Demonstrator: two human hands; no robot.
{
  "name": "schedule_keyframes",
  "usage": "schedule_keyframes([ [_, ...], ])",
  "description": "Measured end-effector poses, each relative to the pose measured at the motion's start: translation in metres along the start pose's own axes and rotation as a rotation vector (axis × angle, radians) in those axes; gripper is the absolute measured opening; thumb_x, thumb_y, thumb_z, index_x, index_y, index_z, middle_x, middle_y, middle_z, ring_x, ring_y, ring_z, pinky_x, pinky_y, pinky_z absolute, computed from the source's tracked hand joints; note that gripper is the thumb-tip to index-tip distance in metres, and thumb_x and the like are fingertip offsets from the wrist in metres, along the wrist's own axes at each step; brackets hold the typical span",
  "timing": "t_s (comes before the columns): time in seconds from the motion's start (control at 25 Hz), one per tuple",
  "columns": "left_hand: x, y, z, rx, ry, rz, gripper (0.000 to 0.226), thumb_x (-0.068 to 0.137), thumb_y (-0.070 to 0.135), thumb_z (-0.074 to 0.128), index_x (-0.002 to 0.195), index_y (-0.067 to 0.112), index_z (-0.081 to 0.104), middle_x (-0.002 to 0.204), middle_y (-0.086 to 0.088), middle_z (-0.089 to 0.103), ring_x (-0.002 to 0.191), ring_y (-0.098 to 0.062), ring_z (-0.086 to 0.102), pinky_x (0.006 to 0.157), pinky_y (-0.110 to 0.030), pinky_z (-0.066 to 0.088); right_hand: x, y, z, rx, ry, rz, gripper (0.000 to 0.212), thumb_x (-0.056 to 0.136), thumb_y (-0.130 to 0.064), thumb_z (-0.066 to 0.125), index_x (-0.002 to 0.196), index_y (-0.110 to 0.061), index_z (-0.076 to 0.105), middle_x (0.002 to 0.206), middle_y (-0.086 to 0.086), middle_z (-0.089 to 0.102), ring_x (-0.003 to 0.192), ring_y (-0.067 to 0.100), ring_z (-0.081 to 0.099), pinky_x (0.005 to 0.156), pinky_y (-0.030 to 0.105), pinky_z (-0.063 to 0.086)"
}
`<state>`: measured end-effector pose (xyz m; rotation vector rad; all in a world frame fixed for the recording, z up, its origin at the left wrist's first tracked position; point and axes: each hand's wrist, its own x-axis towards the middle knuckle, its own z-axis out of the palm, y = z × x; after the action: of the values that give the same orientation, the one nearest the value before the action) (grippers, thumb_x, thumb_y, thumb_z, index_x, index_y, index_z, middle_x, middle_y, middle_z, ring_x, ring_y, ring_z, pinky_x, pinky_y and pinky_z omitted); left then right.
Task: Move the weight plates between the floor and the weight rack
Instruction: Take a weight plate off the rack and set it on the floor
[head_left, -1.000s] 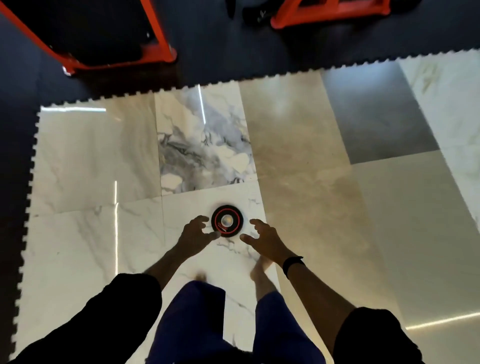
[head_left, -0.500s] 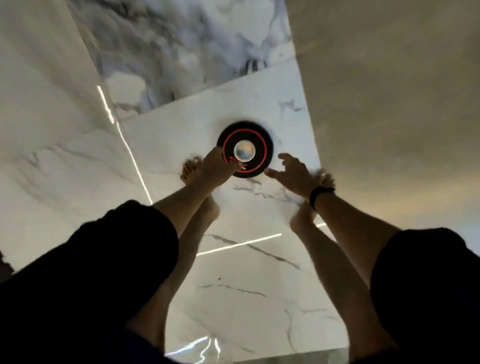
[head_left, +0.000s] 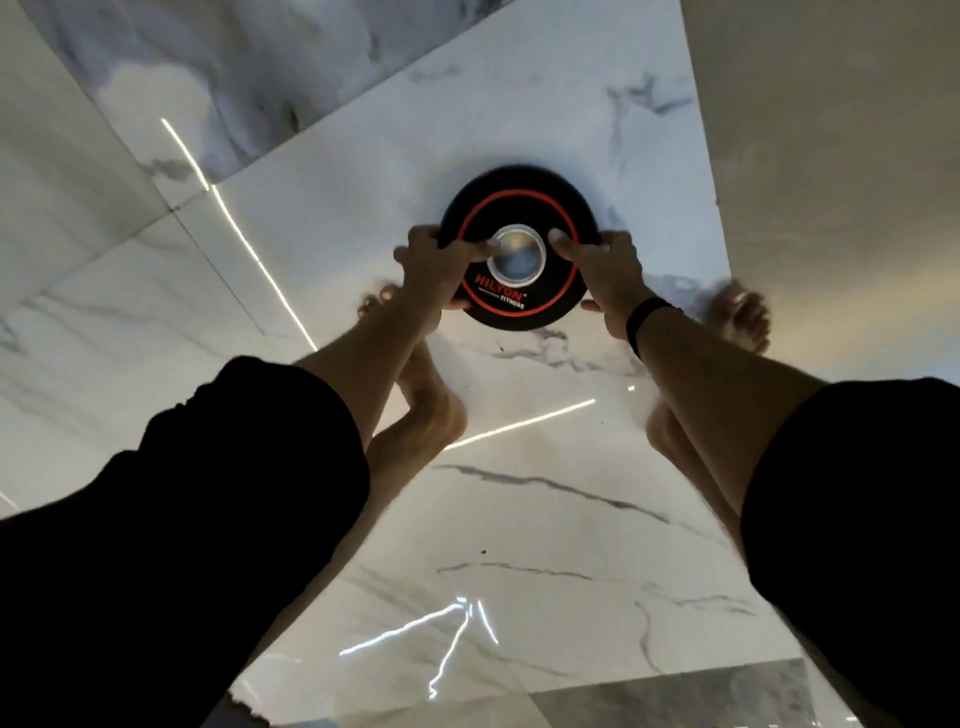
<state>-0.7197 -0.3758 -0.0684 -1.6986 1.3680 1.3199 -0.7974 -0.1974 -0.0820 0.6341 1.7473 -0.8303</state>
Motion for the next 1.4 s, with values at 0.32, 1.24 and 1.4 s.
schedule_keyframes([
  [0.32,0.004,0.01,-0.006,0.223,-0.077,0.065,0.075,0.06,0.047,0.086,0.114,0.003,0.058,0.133,-0.018,0.053,0.101,-0.028,0.061,0.076,-0.04,0.057,-0.002,-0.006,-0.013,0.038,-0.069,0.093,0.049,0.077,-0.054,0.075,0.102,-0.013,0.063,0.108,0.006,0.062,0.102,0.025,0.054,0.084,0.042,0.047],
  [1.24,-0.376,0.048,-0.164,0.101,-0.288,0.267,0.066,0.059,0.033,0.094,0.113,0.004,0.07,0.107,-0.012,0.074,0.097,-0.024,0.072,0.092,-0.04,0.058,-0.398,-0.106,-0.117,0.05,-0.401,-0.069,0.062,0.073,-0.02,0.084,0.128,-0.004,0.061,0.121,0.017,0.07,0.111,0.031,0.068,0.093,0.044,0.057],
  [1.4,-0.453,0.021,-0.196,0.018,-0.209,0.309,0.085,0.047,0.047,0.094,0.116,0.005,0.067,0.108,-0.012,0.073,0.096,-0.026,0.071,0.089,-0.042,0.059,-0.479,-0.128,-0.124,-0.083,-0.475,-0.157,0.047,0.086,-0.008,0.073,0.13,-0.001,0.058,0.123,0.019,0.068,0.108,0.03,0.068,0.076,0.034,0.063],
])
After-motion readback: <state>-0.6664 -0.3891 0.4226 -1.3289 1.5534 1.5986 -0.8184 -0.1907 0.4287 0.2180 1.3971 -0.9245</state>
